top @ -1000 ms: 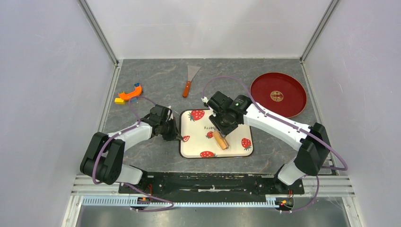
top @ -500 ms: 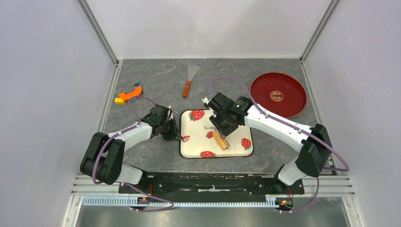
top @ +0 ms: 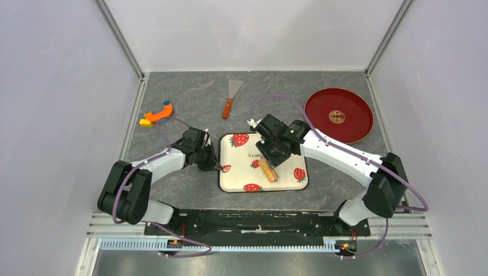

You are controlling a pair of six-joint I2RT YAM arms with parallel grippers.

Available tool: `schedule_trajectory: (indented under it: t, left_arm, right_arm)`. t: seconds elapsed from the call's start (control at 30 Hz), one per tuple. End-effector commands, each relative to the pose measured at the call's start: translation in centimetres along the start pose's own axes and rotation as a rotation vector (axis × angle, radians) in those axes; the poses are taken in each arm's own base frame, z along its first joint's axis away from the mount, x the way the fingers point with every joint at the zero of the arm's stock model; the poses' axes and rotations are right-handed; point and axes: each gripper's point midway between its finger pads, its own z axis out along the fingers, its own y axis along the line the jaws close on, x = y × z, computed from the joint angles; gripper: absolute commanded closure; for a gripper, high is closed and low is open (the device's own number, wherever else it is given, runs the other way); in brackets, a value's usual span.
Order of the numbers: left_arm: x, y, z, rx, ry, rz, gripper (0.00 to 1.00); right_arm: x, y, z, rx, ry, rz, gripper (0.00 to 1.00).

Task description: Roll out the dumpling wrappers from the dough

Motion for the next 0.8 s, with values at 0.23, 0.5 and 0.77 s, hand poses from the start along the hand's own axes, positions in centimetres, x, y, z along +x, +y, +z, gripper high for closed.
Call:
schedule_trajectory:
  t: [0.23, 0.5, 0.77]
  left_arm:
    - [0.5, 3.4, 0.0, -0.151, -0.002, 0.031, 0.98]
    - [0.5, 3.4, 0.1, -0.150, 0.003, 0.034, 0.98]
    - [0.4, 3.5, 0.1, -0.156, -0.001, 0.032, 0.98]
  right_arm:
    - [12.0, -6.5, 7.3, 0.321, 0.433, -0.092, 1.00]
    - [13.4, -7.4, 7.2, 0.362, 0.467, -0.107, 1.00]
    - [14.5, -6.9, 7.1, 0.328, 0.492, -0.102, 1.00]
